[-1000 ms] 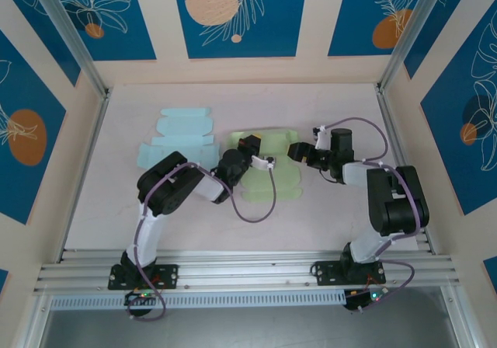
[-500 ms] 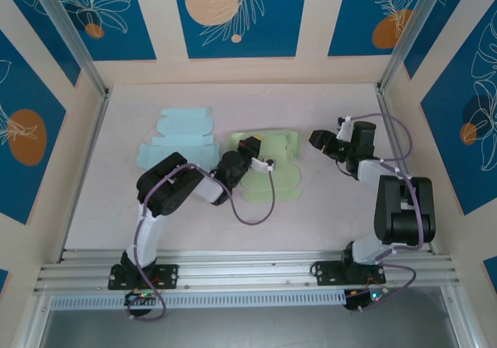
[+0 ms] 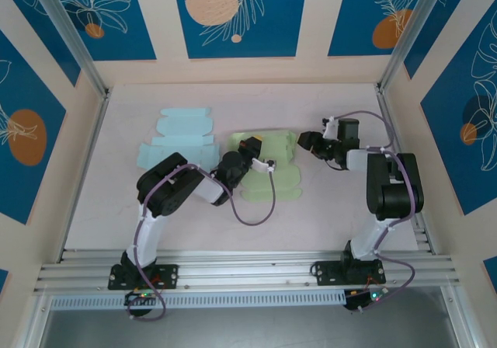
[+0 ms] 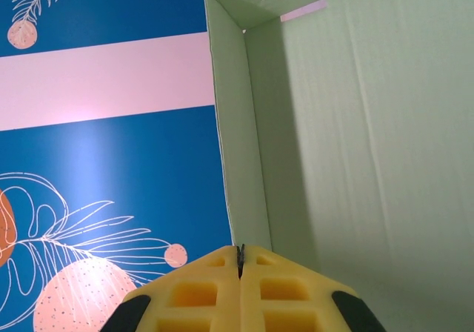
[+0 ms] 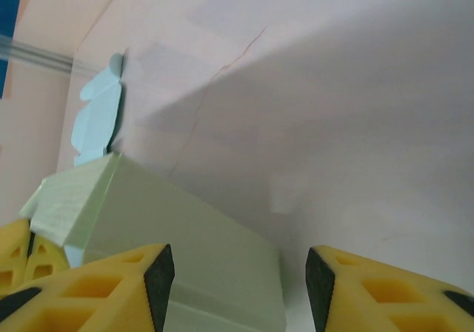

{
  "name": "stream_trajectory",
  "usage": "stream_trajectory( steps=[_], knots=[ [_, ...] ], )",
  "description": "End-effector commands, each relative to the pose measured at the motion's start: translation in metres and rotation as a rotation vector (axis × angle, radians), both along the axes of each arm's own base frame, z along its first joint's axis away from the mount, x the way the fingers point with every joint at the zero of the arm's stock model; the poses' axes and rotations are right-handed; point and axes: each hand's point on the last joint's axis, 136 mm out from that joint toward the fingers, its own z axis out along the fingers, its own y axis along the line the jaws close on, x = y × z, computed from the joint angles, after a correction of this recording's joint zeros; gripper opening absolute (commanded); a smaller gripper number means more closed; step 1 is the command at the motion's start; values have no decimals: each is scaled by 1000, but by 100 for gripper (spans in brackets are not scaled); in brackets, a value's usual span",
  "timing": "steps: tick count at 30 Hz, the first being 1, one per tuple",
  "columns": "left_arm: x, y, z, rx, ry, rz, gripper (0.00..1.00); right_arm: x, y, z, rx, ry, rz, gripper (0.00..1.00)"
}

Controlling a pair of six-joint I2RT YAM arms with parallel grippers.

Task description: Fold the paper box

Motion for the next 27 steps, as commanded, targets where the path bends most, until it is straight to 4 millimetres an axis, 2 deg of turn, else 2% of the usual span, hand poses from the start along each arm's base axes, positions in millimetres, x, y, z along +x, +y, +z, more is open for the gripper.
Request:
stream_trajectory(
  steps=[1,8,13,20,27],
  knots=[
    [-4,-6,9,-18,-8,-14,0,-14,12,7,-6,-42,51,54],
    [-2,-8,7,-19,-4,-12,0,-28,17,5,-45,-57,58,54],
    [-1,-9,8,-22,-3,-13,0,-31,28,4,-59,-67,89,55],
    [-2,-10,7,-19,-1,-18,0,-25,42,-5,-105,-62,119,58],
    [-6,-11,5,-16,3,-28,0,-12,47,-12,-216,-45,71,57]
  ],
)
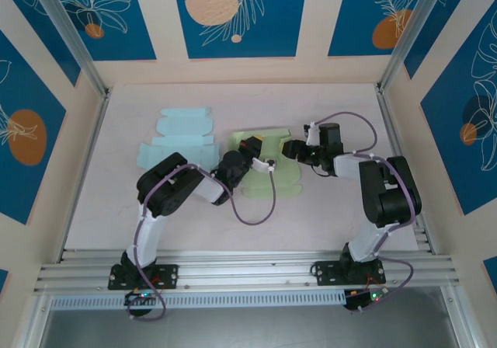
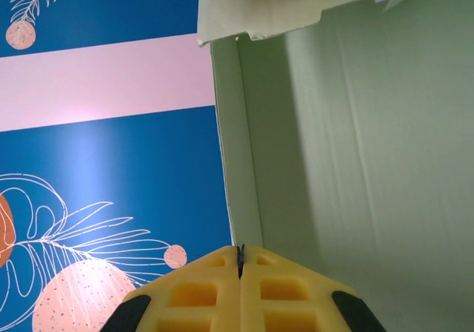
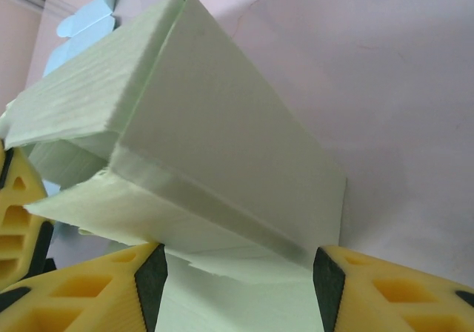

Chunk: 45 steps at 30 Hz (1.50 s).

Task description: Fold the paper box

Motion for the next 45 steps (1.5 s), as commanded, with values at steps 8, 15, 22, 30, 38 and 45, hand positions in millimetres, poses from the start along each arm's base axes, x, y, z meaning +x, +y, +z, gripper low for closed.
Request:
stream_trajectory(
  steps=[8,15,22,30,38,45],
  knots=[
    [-10,-12,5,-30,21,-50,0,27,0,-9,-176,-43,-78,57],
    [-10,-14,1,-41,59,-61,0,40,-3,-9,-186,-62,-92,57],
    [-11,-16,1,-56,85,-74,0,50,-8,-4,-197,-78,-82,58],
    [-10,-19,0,-68,141,-90,0,73,-9,4,-241,-99,-48,64],
    [7,-14,48,-296,234,-6,0,55,-5,24,-197,-114,-43,64],
    [42,16,116,-624,734,145,18,37,-14,54,-184,-125,-61,66]
  ],
)
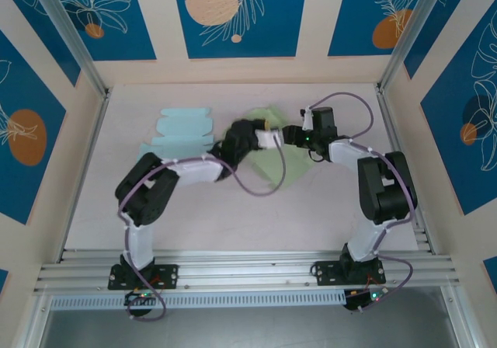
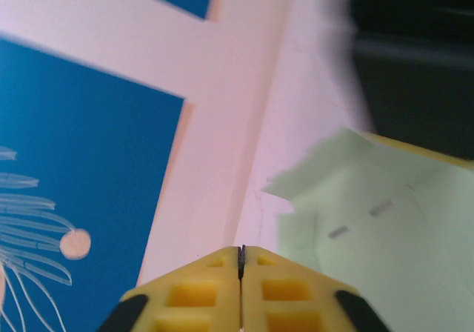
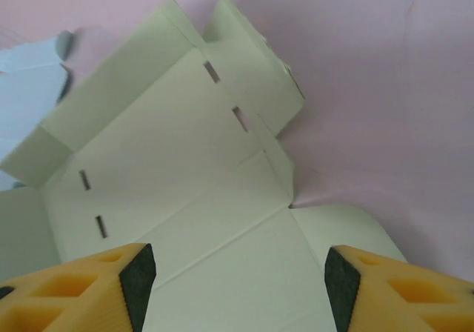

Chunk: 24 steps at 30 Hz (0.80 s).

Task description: Fold the paper box

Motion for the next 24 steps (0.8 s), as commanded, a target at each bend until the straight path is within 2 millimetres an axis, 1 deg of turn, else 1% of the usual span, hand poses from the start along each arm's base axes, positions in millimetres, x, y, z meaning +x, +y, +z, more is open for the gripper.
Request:
stream_trajectory(
  steps=[1,2,3,4,5,6,8,9,11,12,15,17,19,22,24],
  knots=[
    [17,32,31,-210,349,112,26,-9,-1,23,23,-15,4,67],
    [23,36,27,-209,447,130,30,-10,-2,25,25,-8,-2,68],
    [31,40,26,-220,511,160,33,-12,-3,28,25,-4,-6,69],
    [40,46,19,-222,579,193,36,-12,-4,31,31,-2,-12,70],
    [46,49,9,-200,646,212,37,-14,-3,33,36,0,-11,71],
    [52,51,4,-196,684,232,39,-15,-3,36,43,-1,-12,72],
    [62,54,-13,-175,774,256,40,-18,-5,41,50,-2,-19,75],
    [67,53,-17,-182,802,263,40,-20,-6,43,49,0,-24,77],
    [75,55,-32,-187,877,275,46,-24,-10,48,43,4,-44,82],
    [78,56,-36,-189,899,279,50,-26,-12,49,40,8,-54,84],
    [87,60,-48,-198,958,294,56,-34,-19,54,27,5,-75,91],
    [91,63,-56,-205,983,305,60,-38,-25,56,14,2,-96,98],
    [95,69,-65,-210,1001,323,63,-42,-30,57,8,3,-114,100],
    [93,76,-84,-204,1054,342,70,-46,-35,57,6,4,-131,99],
    [93,81,-96,-190,1072,363,71,-47,-36,58,5,2,-138,100]
  ],
)
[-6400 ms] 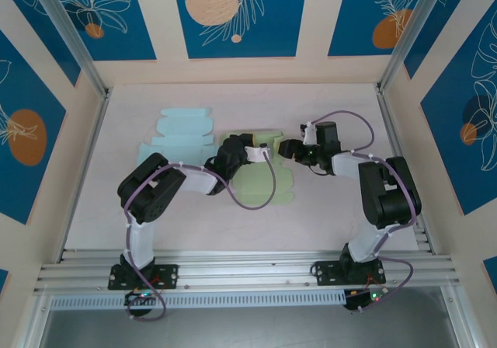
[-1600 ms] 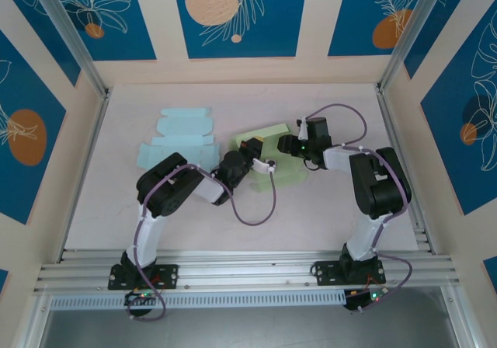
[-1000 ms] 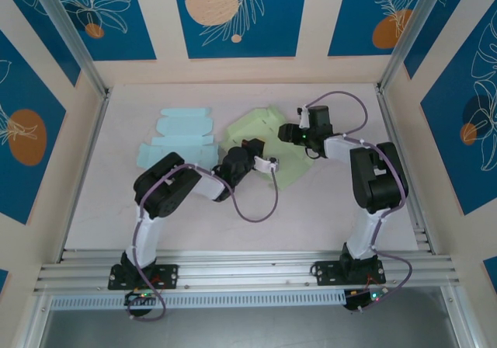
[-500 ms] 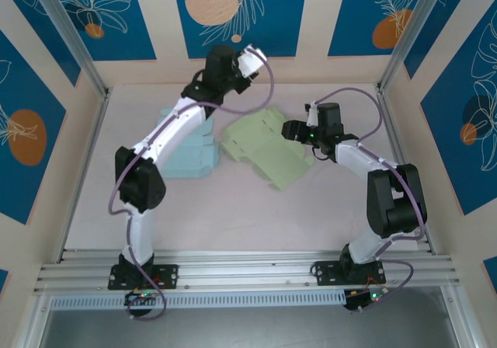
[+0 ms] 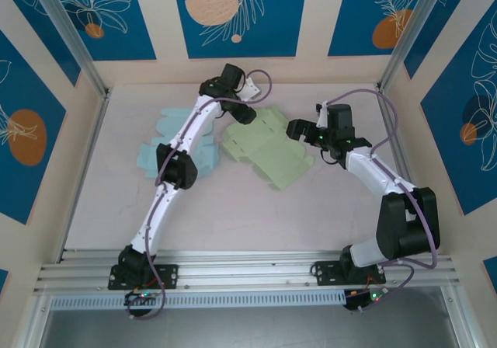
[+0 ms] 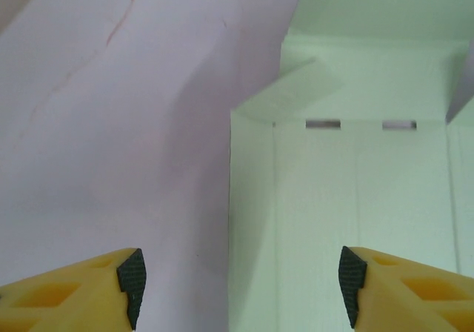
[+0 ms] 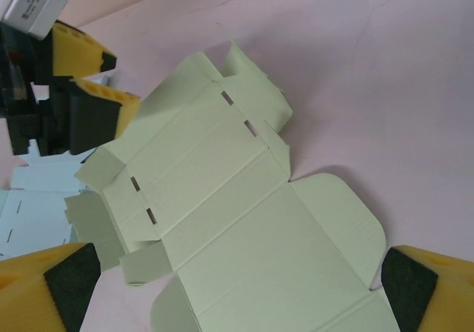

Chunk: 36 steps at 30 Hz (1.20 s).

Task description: Fold the paper box

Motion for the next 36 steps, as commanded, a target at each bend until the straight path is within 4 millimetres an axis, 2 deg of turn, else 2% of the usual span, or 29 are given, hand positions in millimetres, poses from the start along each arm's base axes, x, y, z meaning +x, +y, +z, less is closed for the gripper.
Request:
stream_trajectory(
  steps=[1,10,17,21,24,26,30,33,36],
  knots=[
    [-8,16,-1,-7,68,26,71,-8,-9,-5,-11,28,-35,99],
    [-15,19,-36,10,156,27,66,-8,-13,-5,-15,35,-55,100],
    [-17,23,-53,39,184,38,62,-7,-14,-5,-20,34,-62,100],
    [-13,25,-58,47,173,51,52,-7,-14,-6,-21,34,-62,100],
    [-12,25,-60,49,171,53,35,-7,-15,-7,-27,34,-66,100],
    [-11,24,-58,47,165,47,21,-6,-16,-7,-30,32,-69,100],
    [-12,17,-49,35,144,8,0,-5,-18,-7,-28,33,-75,100],
    [-12,10,-31,31,93,-44,0,-6,-21,-7,-14,36,-81,100],
    [-14,0,0,16,23,-109,0,-8,-24,-6,8,43,-84,100]
  ],
)
